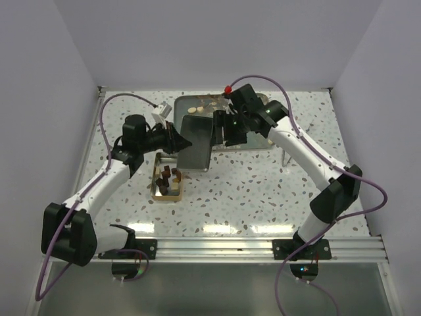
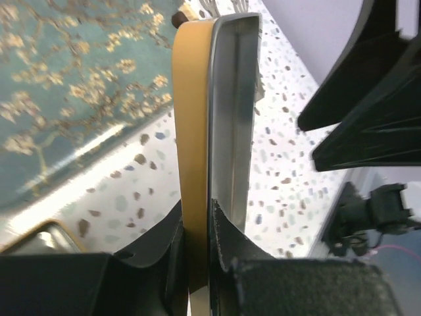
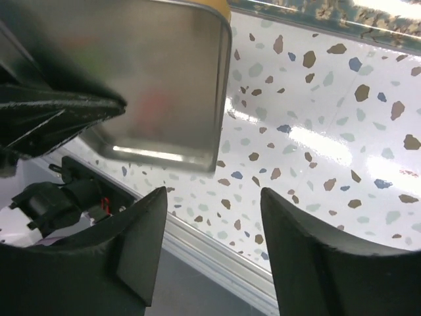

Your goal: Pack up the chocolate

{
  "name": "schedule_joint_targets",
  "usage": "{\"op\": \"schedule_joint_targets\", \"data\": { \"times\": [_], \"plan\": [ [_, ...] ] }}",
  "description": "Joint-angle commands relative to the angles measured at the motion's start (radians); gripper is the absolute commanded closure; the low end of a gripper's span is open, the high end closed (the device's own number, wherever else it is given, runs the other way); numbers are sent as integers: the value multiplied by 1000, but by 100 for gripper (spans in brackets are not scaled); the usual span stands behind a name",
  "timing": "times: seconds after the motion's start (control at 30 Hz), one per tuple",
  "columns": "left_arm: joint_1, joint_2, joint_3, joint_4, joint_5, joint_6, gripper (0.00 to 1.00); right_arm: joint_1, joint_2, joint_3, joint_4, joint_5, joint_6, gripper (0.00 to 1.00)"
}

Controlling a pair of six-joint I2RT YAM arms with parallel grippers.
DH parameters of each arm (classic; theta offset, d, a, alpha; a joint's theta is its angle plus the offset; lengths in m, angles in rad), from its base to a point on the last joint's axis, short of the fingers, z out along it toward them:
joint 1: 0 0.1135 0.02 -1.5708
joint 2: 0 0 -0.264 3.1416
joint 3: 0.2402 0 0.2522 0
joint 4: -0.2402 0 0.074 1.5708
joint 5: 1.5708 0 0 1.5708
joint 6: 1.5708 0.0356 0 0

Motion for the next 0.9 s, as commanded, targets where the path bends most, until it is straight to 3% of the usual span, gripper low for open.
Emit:
{"op": "schedule_joint_targets", "data": {
  "times": [0.0, 0.13, 0.27, 0.4, 0.57, 0.87],
  "plan": [
    [0, -23, 120, -59, -54, 316, 100, -29, -92, 148, -155, 20, -46, 36],
    [-2, -93, 125, -77, -83, 468, 100, -142, -141, 234, -208, -110, -19, 27],
    [-12, -199, 84, 24, -118, 623, 100, -259, -120, 308, -194, -296, 51, 26],
    [-41, -247, 113, -30, -181, 761, 100, -277, -75, 323, -115, -422, 134, 26],
    [-178, -311, 136, -128, -339, 935, 100, -284, -26, 290, 10, -615, 291, 26],
    [-324, -379, 55, -81, -546, 1084, 100, -287, -18, 231, 93, -703, 425, 27]
  ]
}}
